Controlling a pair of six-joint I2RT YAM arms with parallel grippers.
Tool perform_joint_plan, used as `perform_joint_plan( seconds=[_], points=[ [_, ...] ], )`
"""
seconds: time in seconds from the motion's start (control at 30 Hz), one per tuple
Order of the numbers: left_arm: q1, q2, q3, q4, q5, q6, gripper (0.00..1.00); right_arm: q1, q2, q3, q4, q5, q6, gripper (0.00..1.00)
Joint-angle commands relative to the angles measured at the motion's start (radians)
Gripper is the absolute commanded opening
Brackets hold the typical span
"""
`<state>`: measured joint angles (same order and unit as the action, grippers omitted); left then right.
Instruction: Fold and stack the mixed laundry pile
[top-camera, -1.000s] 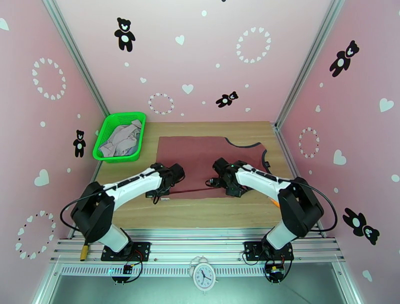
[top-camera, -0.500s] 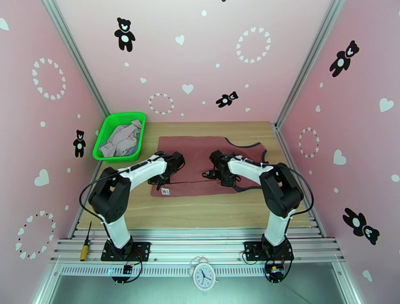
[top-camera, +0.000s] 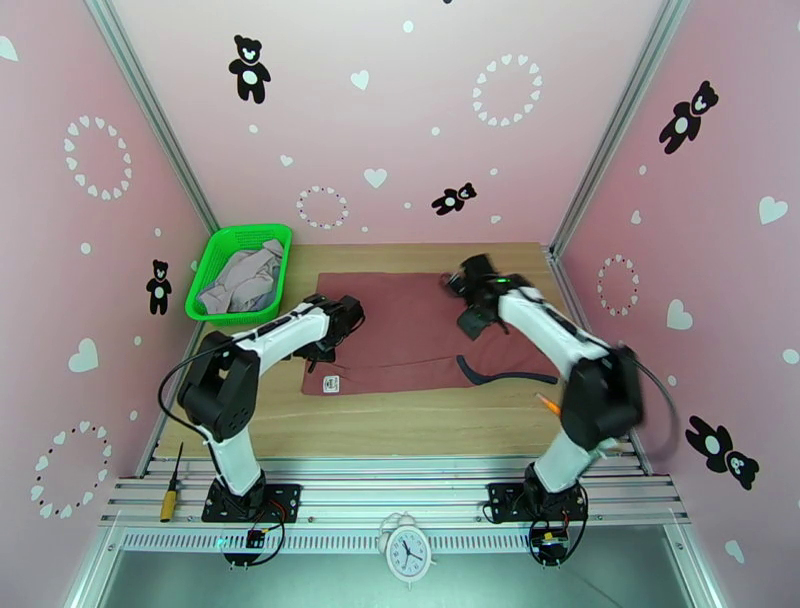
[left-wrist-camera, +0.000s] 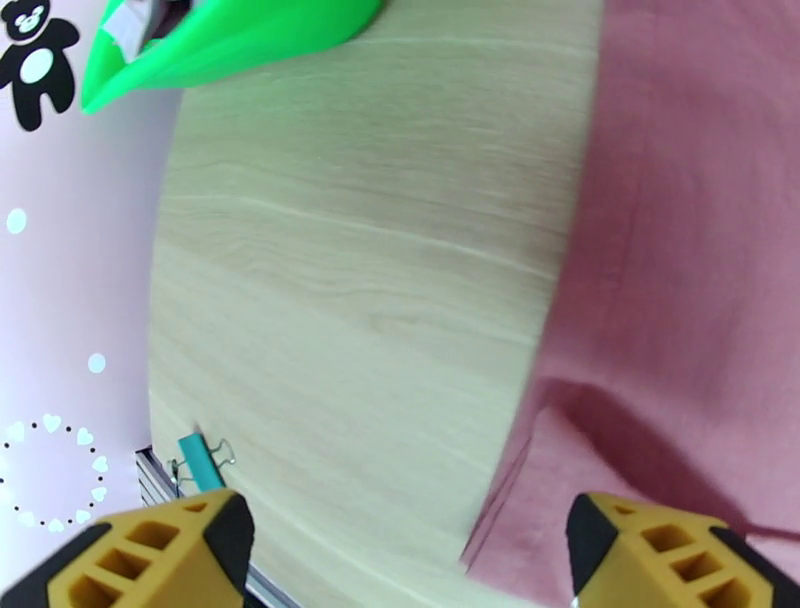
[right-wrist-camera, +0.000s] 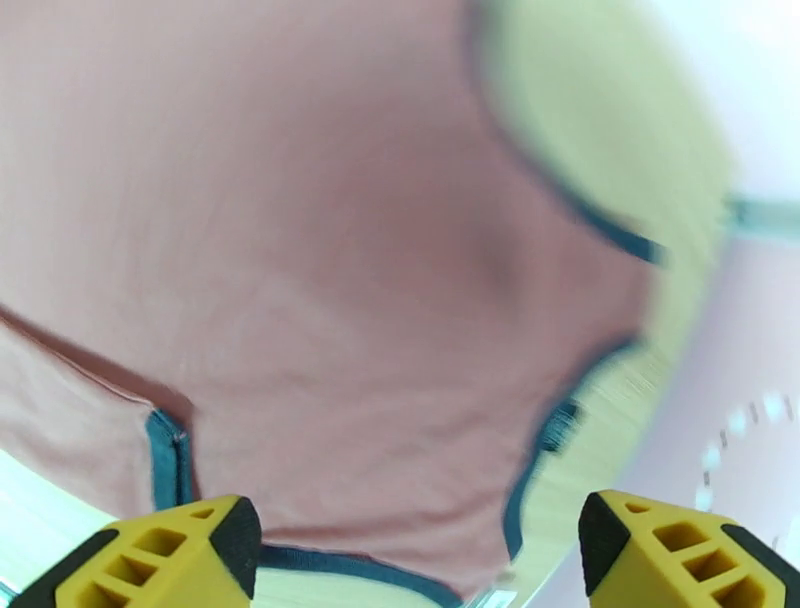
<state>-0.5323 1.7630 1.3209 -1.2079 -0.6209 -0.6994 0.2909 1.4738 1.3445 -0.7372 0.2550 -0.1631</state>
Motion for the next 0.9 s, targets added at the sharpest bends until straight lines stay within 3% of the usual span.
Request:
perform_joint_plan(
  seconds=[0.0,0.13,0.23,0.3,0.5,0.73,0.87],
  points=[
    [0.002,-0.108,-0.003,-0.029,-0.015,0.007,0.83,-0.038,-0.243,-0.104,0.143,-0.175,0.193,0.99],
    [0.023,-0.129,0.056,0.058,0.112,0.119,0.85,-0.047,-0.344,-0.24,0.317,-0.375,0.237,0.99],
    [0.055,-0.083,0.154,0.124,0.223,0.211,0.9,-0.045,-0.241,-0.14,0.2,-0.399,0.222,0.99],
    [0.083,-0.013,0.255,0.137,0.28,0.253,0.89,-0.046,-0.135,-0.049,0.099,-0.373,0.202,0.92],
    [0.19,0.326,0.691,0.039,0.37,0.307,0.68,-0.046,0.07,0.094,-0.023,-0.437,0.18,0.7],
    [0.307,0.659,1.058,0.051,0.507,0.338,0.59,-0.046,0.108,0.056,-0.001,-0.5,0.202,0.63],
    [0.347,0.781,1.192,0.086,0.523,0.376,0.52,-0.046,0.112,0.026,0.002,-0.515,0.211,0.6]
  ],
)
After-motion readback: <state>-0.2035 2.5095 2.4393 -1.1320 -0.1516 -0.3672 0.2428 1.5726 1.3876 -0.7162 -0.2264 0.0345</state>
